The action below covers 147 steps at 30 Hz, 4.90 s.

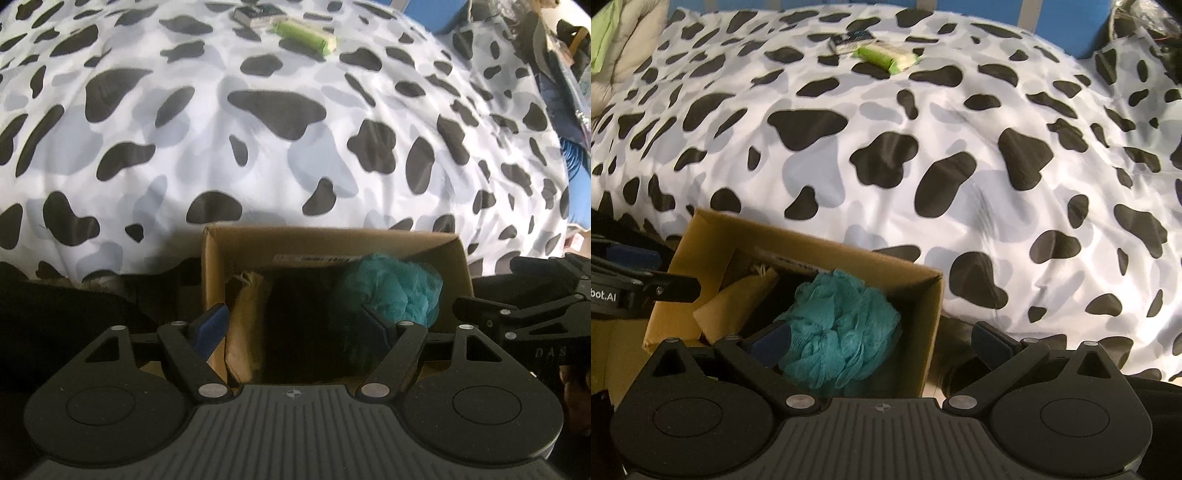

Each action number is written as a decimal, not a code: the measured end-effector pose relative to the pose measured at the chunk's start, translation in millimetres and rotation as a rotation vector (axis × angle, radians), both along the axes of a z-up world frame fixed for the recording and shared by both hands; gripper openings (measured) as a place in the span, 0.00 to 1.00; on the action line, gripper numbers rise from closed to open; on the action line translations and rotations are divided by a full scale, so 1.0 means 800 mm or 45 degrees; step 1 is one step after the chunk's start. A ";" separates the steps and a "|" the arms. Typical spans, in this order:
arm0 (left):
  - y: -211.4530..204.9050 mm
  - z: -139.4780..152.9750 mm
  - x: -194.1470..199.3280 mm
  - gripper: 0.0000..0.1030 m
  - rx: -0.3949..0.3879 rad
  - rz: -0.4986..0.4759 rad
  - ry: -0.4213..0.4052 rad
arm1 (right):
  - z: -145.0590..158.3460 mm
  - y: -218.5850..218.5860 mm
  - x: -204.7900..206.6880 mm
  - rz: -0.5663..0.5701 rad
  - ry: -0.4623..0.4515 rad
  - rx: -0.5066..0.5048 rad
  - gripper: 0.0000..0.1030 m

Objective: Organize soft objects
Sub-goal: 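Move both grippers back toward the black tissue pack and green wipes packet, then close the right gripper on the green-wrapped wipes packet and lift it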

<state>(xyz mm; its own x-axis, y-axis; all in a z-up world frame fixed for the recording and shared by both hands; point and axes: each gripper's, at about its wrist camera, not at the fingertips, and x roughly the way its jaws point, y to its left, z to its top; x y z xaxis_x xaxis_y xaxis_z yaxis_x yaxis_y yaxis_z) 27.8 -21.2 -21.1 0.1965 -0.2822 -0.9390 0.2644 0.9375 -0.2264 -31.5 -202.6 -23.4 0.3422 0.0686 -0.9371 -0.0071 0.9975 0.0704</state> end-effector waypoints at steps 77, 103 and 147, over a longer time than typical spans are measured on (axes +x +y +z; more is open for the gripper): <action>0.001 0.057 0.168 0.73 0.020 -0.035 -0.698 | 0.031 -0.035 0.174 0.131 -0.584 -0.006 1.00; -0.014 0.046 0.253 0.73 -0.019 0.008 -0.599 | -0.042 -0.011 0.328 0.355 -0.550 -0.031 1.00; -0.026 0.045 0.263 0.73 0.007 -0.033 -0.538 | -0.111 0.013 0.430 0.375 -0.449 0.014 0.51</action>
